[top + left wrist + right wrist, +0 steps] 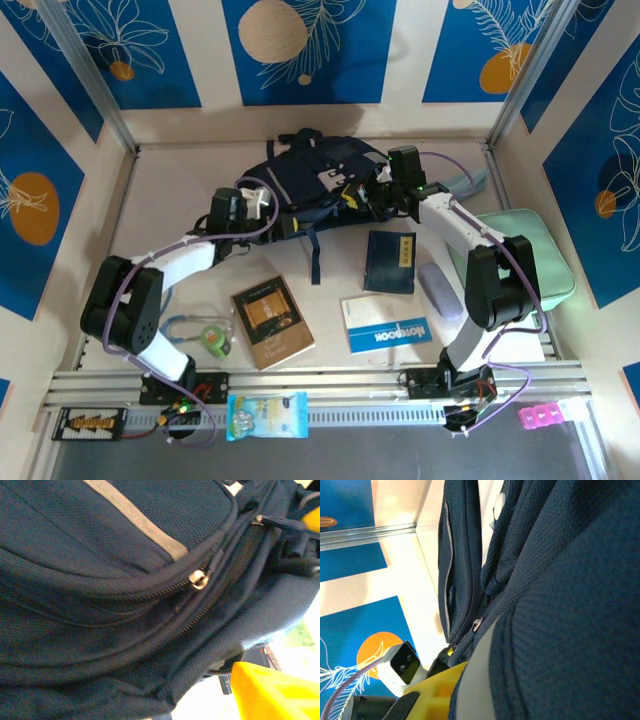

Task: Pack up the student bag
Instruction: Unzip the student bag at the top-center of the table.

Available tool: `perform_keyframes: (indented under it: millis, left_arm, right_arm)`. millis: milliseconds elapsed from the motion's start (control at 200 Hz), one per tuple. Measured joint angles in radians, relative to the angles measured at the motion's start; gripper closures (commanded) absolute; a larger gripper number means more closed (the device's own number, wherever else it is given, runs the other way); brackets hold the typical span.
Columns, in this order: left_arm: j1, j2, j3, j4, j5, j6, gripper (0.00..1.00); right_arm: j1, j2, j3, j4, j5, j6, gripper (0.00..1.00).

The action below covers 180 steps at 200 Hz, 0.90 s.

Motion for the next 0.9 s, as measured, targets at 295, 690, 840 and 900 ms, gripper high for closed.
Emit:
perform_keyframes:
  millis: [295, 690, 840, 900]
  left_arm:
    - [-0.001, -0.033, -0.024, 0.004, -0.007, 0.034, 0.51]
    - [-0.014, -0.099, -0.089, 0.031, -0.003, 0.053, 0.64]
    - [-0.014, -0.105, -0.092, 0.034, -0.002, 0.053, 0.63]
    - [-0.015, -0.105, -0.092, 0.028, -0.011, 0.060, 0.63]
  right_arm:
    - [0.002, 0.000, 0.000, 0.001, 0.001, 0.000, 1.00]
    - [0.016, 0.016, 0.003, 0.000, -0.004, 0.000, 1.00]
    - [0.018, 0.025, 0.007, -0.007, -0.007, 0.000, 1.00]
    - [0.018, 0.025, 0.008, -0.007, -0.009, 0.000, 1.00]
